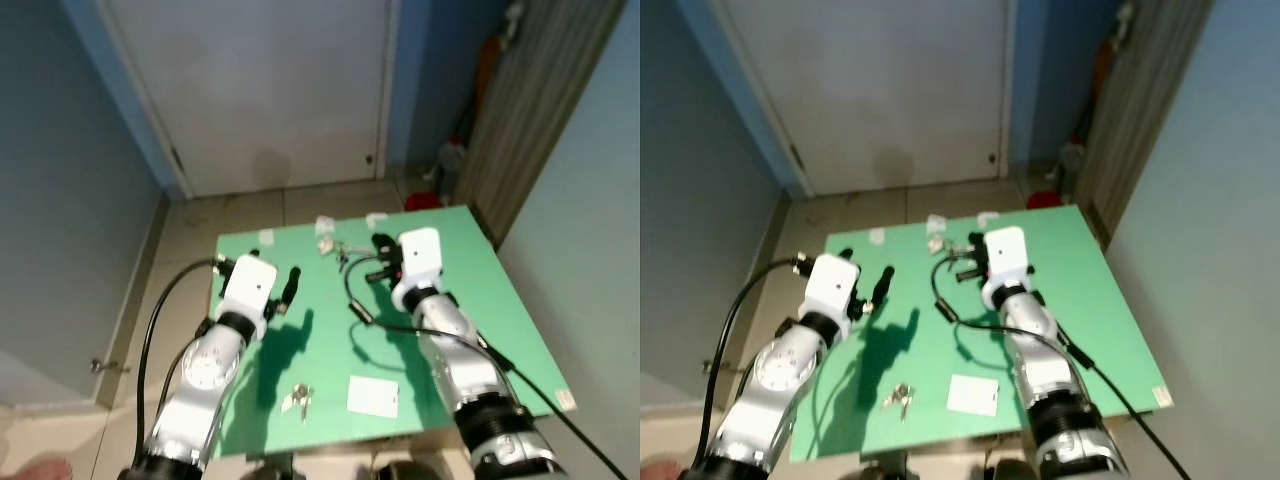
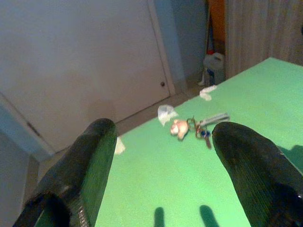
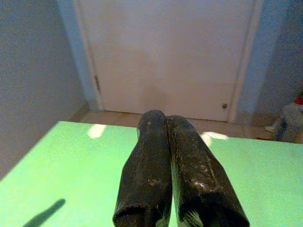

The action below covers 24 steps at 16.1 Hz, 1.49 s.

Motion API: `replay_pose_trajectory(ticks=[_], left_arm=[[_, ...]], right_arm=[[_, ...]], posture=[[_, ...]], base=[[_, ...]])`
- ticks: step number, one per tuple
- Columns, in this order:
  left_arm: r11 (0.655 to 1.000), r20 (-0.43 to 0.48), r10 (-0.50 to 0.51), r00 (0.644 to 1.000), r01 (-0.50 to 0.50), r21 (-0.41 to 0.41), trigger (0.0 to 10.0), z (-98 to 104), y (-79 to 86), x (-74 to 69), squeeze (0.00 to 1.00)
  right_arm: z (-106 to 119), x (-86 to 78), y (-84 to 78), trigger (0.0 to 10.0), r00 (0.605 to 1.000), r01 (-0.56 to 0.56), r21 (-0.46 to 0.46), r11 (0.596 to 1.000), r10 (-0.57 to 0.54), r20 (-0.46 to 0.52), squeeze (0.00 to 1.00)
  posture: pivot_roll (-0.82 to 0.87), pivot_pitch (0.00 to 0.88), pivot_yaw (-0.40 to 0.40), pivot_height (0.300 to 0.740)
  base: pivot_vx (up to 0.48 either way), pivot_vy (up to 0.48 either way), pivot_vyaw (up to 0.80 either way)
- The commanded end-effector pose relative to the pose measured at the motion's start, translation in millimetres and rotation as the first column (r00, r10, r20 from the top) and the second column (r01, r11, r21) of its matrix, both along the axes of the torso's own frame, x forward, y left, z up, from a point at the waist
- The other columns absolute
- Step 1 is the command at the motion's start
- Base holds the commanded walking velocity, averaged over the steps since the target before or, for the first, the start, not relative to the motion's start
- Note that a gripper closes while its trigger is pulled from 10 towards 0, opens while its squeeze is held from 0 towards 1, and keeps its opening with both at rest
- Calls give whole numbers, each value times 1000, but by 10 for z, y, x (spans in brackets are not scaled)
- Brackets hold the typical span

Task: Hang keys on a hook

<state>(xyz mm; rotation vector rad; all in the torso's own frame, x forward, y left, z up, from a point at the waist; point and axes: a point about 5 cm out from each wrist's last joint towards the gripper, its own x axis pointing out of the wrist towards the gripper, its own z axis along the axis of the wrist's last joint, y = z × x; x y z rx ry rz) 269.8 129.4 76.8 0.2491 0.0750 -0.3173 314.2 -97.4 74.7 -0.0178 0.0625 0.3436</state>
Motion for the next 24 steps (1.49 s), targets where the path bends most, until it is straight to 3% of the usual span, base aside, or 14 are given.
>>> replay_pose_trajectory(ticks=[1, 4, 8, 10, 12, 14, 17, 19, 24], left_arm=[[1000, -1, 15, 1000, -15, 0, 10000, 14, 40, -4, 0], [1000, -4, 8, 1000, -8, 6, 10000, 16, 31, -23, 0], [1000, -18, 15, 1000, -15, 5, 10000, 2, 51, -146, 0], [998, -37, 55, 998, -54, 35, 10000, 2, 172, -312, 0], [995, -46, 80, 996, -77, 64, 10000, -7, 255, -393, 0], [980, -57, 168, 984, -161, 114, 10000, -58, 445, -430, 0], [968, -80, 225, 971, -214, 133, 10000, -189, 520, -334, 0], [973, -71, 188, 980, -177, 146, 10000, -225, 486, -222, 0], [970, -87, 163, 983, -144, 198, 10000, -345, 518, 49, 0]], right_arm=[[-39, -34, 50, 10000, 1000, -20, 2, 1000, 20, -13, 0], [-75, -58, -30, 10000, 1000, -14, -9, 1000, 14, -19, 0], [-380, -194, -198, 10000, 993, -3, -99, 995, -8, -115, 0], [-583, -315, -201, 10000, 980, -27, -112, 993, 5, -200, 0], [-660, -365, -202, 10000, 971, -37, -107, 994, 11, -237, 0], [-615, -382, -229, 10000, 976, -39, -82, 996, 21, -215, 0], [-428, -385, -313, 10000, 992, -51, -89, 995, 41, -118, 0], [-311, -416, -391, 10000, 997, -27, -87, 996, 21, -71, 0], [-122, -794, -559, 10000, 997, -51, -69, 996, 47, -59, 0]], posture=[[-106, 76, 74, 740], [-100, 85, 81, 740], [-75, 151, 75, 740], [-17, 230, 66, 740], [0, 251, 62, 740], [-20, 261, 32, 740], [-94, 258, -3, 740], [-139, 270, -14, 740], [-224, 310, -18, 740]], base=[[0, 0, 0], [0, 0, 0], [0, 0, 0], [0, 0, 0], [0, 0, 0], [0, 0, 0], [0, 0, 0], [0, 0, 0], [0, 0, 0]])
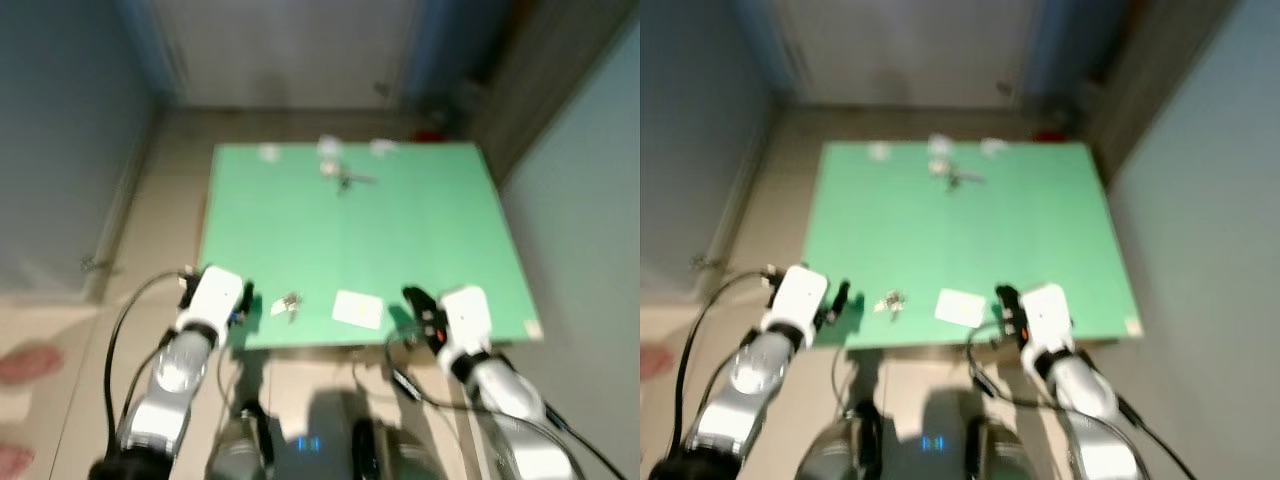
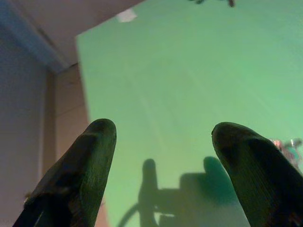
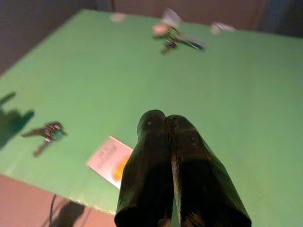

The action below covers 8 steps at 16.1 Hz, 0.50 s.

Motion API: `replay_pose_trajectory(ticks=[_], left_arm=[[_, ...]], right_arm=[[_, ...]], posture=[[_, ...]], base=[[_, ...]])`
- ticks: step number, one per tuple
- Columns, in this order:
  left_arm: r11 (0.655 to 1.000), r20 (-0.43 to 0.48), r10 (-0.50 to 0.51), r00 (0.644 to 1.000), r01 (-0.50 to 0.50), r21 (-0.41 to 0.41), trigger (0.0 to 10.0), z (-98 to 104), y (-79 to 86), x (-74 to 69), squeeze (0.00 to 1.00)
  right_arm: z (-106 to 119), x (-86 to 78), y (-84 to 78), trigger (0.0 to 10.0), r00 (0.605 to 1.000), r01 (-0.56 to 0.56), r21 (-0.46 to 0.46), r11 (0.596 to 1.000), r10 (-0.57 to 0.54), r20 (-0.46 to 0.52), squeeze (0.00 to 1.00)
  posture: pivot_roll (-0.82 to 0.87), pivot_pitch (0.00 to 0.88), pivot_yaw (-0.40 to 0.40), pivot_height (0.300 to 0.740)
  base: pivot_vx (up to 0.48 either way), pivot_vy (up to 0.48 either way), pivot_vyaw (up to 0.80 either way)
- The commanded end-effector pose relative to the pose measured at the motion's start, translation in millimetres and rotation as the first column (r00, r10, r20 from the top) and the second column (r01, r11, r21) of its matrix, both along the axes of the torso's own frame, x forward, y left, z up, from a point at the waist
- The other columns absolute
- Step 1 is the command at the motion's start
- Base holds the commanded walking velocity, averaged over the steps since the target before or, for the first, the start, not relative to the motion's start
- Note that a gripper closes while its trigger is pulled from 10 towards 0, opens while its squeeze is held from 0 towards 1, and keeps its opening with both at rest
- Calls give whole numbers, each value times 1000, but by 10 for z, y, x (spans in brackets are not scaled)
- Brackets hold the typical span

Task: Hang keys on a hook

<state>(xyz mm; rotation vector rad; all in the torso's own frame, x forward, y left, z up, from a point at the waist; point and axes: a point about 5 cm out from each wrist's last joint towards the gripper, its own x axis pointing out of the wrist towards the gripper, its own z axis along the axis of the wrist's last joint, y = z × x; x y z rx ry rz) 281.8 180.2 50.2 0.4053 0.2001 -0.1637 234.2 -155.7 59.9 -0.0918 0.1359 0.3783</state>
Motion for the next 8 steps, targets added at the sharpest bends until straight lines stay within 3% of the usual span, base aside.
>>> replay_pose_trajectory(ticks=[1, 3, 5, 8], left_arm=[[1000, -23, 0, 1000, 0, 17, 10000, -70, 56, -1, 0], [1000, -39, -18, 999, 18, 7, 10000, -89, 63, 106, 0], [997, -43, -73, 996, 73, 1, 10000, -99, -67, 185, 0], [979, -43, -203, 978, 202, -38, 10000, -103, -434, 239, 0]], right_arm=[[36, -55, -32, 10000, 1000, 1, 4, 1000, -1, -9, 0], [78, -165, -119, 10000, 999, 37, -9, 999, -37, -31, 0], [106, -251, -138, 10000, 998, 44, -18, 999, -45, -48, 0], [110, -345, -140, 10000, 996, 60, -23, 998, -62, -71, 0]], posture=[[-242, 316, -16, 740], [-281, 335, -12, 740], [-302, 344, -7, 740], [-314, 349, 5, 740]], base=[[0, 0, 0], [0, 0, 0], [0, 0, 0], [0, 0, 0]])
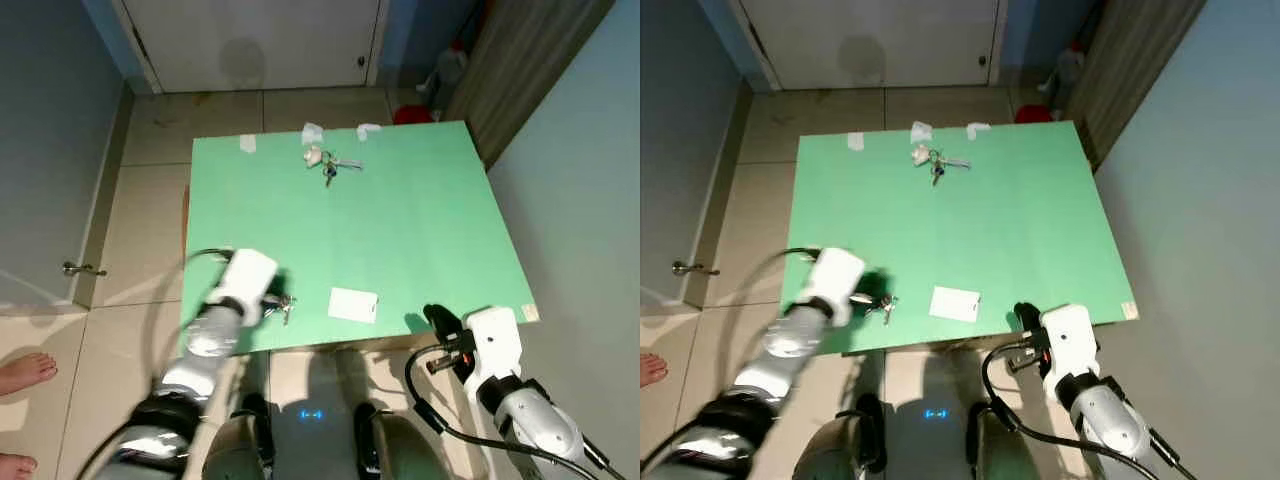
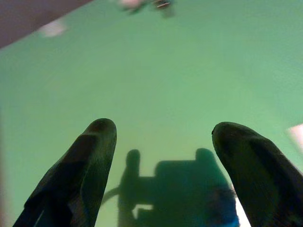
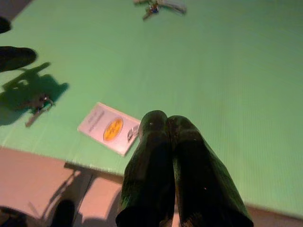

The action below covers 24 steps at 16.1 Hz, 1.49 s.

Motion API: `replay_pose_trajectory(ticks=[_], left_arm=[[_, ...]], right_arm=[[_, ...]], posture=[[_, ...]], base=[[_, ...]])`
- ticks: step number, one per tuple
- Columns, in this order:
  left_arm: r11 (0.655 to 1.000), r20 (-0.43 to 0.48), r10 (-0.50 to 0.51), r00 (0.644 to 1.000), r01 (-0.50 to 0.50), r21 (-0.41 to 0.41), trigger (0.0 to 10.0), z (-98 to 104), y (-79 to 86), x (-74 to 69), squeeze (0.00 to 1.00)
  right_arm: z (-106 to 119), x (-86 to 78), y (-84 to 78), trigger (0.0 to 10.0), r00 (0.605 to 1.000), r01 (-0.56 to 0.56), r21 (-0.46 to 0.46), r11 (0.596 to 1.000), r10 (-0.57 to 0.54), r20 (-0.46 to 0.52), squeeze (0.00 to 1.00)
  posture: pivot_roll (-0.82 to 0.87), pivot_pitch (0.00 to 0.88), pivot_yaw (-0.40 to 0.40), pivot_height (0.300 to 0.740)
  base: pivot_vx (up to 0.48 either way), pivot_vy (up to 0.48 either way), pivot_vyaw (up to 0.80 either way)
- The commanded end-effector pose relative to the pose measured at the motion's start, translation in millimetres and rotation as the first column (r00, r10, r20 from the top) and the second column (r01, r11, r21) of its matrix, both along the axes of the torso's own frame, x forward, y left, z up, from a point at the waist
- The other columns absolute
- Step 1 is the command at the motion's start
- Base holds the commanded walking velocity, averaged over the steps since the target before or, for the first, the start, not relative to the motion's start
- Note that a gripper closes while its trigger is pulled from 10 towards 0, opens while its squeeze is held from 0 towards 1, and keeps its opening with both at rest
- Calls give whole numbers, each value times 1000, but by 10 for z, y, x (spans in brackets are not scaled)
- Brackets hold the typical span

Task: Hang keys on a hook

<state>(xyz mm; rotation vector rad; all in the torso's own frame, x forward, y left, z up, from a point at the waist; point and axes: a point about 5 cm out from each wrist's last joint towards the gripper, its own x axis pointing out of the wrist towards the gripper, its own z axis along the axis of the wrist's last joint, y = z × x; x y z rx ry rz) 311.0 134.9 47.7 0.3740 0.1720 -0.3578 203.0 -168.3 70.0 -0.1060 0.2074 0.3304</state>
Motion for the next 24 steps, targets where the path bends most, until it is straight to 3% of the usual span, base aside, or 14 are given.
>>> replay_pose_trajectory(ticks=[1, 15, 22, 23, 24], left_arm=[[999, -27, -29, 999, 30, 27, 10000, -89, -18, -51, 0], [999, -69, -40, 997, 42, 33, 10000, -283, -132, -114, 0], [997, -101, -12, 995, 20, 78, 10000, -373, -25, -167, 0], [997, -115, -14, 993, 22, 73, 8510, -388, -27, -174, 0], [997, -124, -9, 992, 19, 78, 4000, -401, -20, -179, 0]], right_arm=[[13, -42, -7, 10000, 1000, 16, 9, 1000, -16, -8, 0], [73, -270, -62, 10000, 997, 26, -13, 1000, -27, -69, 0], [71, -306, -100, 10000, 996, 36, -20, 999, -38, -86, 0], [72, -302, -96, 10000, 996, 36, -19, 999, -37, -87, 0], [71, -298, -91, 10000, 996, 33, -18, 999, -35, -88, 0]], posture=[[-318, 349, 7, 740], [-372, 416, -15, 740], [-375, 403, -10, 740], [-374, 402, -11, 740], [-372, 399, -14, 740]], base=[[0, 0, 0], [0, 0, 0], [0, 0, 0], [0, 0, 0], [0, 0, 0]])
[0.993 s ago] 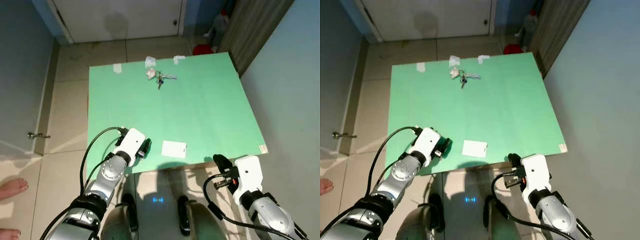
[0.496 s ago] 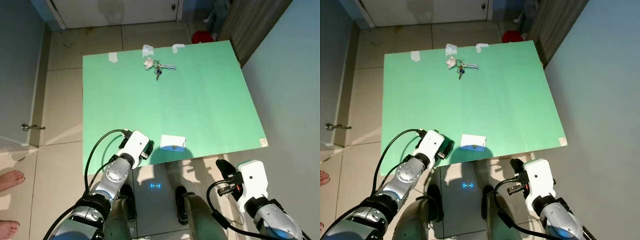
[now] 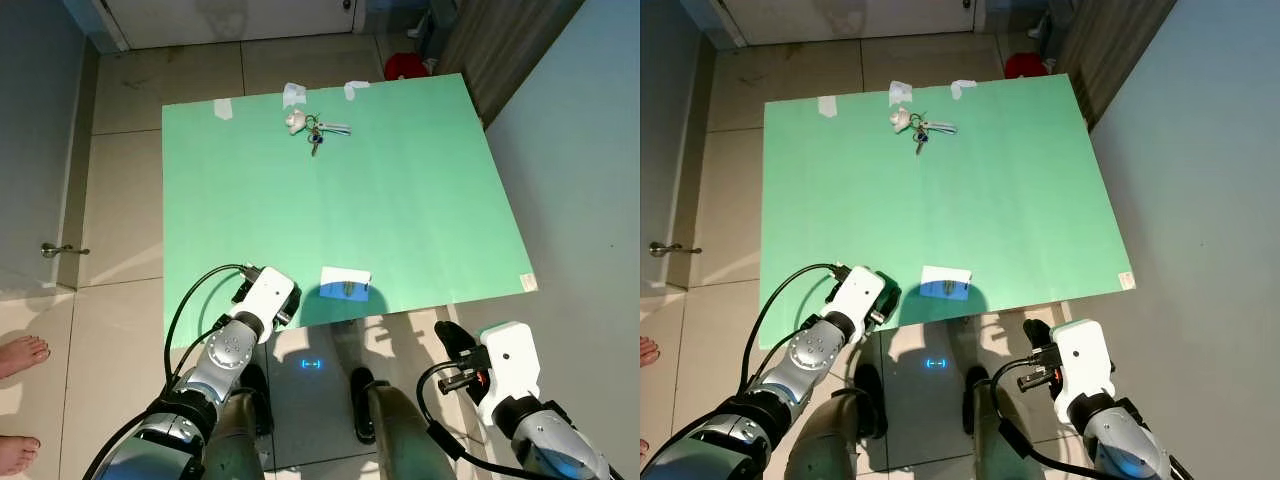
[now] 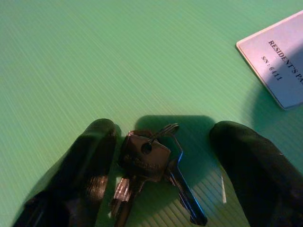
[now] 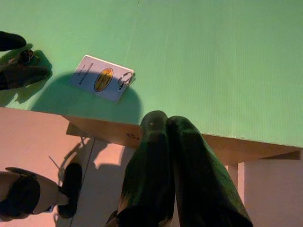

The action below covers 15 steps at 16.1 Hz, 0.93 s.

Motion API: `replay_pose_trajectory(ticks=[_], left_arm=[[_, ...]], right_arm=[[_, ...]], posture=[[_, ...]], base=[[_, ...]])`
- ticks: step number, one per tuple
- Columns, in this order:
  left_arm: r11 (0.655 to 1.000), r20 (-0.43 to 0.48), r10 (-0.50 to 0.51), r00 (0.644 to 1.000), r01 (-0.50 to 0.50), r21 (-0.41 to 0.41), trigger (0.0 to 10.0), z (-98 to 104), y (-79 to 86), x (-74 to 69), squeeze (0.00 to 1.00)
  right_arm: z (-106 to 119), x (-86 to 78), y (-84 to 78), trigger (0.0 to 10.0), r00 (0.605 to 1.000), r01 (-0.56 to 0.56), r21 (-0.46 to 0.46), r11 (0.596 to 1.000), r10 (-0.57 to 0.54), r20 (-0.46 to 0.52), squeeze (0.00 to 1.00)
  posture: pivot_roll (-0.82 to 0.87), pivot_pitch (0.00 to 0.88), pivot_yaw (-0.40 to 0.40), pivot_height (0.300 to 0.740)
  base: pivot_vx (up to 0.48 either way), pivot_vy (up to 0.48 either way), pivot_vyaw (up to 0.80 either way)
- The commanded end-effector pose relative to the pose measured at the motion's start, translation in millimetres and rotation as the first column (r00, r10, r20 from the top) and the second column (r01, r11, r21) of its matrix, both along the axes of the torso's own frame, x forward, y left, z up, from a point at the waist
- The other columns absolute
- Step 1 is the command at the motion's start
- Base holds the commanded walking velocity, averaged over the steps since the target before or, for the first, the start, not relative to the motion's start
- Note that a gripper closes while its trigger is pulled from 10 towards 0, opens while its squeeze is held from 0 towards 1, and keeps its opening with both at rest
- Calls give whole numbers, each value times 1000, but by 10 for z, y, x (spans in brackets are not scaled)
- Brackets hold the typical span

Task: Hang keys on a hook

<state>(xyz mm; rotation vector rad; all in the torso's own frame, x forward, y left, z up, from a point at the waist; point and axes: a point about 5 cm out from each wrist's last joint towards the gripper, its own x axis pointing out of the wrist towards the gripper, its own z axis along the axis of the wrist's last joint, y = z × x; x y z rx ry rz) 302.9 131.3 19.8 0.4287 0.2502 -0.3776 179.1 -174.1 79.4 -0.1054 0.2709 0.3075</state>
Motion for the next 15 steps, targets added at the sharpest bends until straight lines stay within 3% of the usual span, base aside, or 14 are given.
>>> replay_pose_trajectory(ticks=[1, 15], left_arm=[[1000, -53, 6, 999, -5, 18, 157, -120, 32, -91, 0], [999, 3, 25, 1000, -25, 28, 0, -71, 73, -73, 0]], right_arm=[[-24, -55, -29, 10000, 1000, 6, -4, 1000, -6, -28, 0], [-43, -31, -29, 10000, 999, 0, -7, 1000, 0, -41, 0]], posture=[[-372, 397, -16, 740], [-360, 409, -20, 740]], base=[[0, 0, 0], [0, 0, 0]])
